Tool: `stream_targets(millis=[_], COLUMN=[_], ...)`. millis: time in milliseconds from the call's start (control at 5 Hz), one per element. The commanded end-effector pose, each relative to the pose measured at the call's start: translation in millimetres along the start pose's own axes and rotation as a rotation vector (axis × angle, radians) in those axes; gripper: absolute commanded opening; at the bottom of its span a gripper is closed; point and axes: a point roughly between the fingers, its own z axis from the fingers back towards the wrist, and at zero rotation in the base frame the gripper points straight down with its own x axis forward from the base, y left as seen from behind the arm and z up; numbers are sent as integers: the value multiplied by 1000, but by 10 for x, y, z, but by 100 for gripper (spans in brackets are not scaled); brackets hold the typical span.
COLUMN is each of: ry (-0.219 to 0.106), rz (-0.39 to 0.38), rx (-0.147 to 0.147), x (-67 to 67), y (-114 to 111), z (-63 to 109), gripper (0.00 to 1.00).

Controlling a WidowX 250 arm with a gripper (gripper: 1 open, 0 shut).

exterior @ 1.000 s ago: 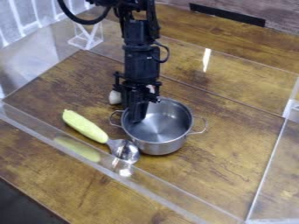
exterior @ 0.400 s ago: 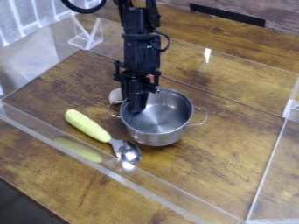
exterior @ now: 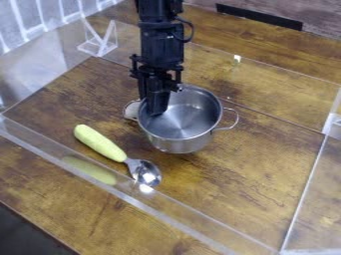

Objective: Remove the mushroom from the silver pot and put it on the table

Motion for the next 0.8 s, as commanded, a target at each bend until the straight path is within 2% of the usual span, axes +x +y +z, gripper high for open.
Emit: stream_targets(millis=[0, 600], ry=[-116, -145], rz=[-42, -75], rx=[69, 97], x=[-6, 44], y=[-126, -303], z=[545, 903], gripper=[0, 0])
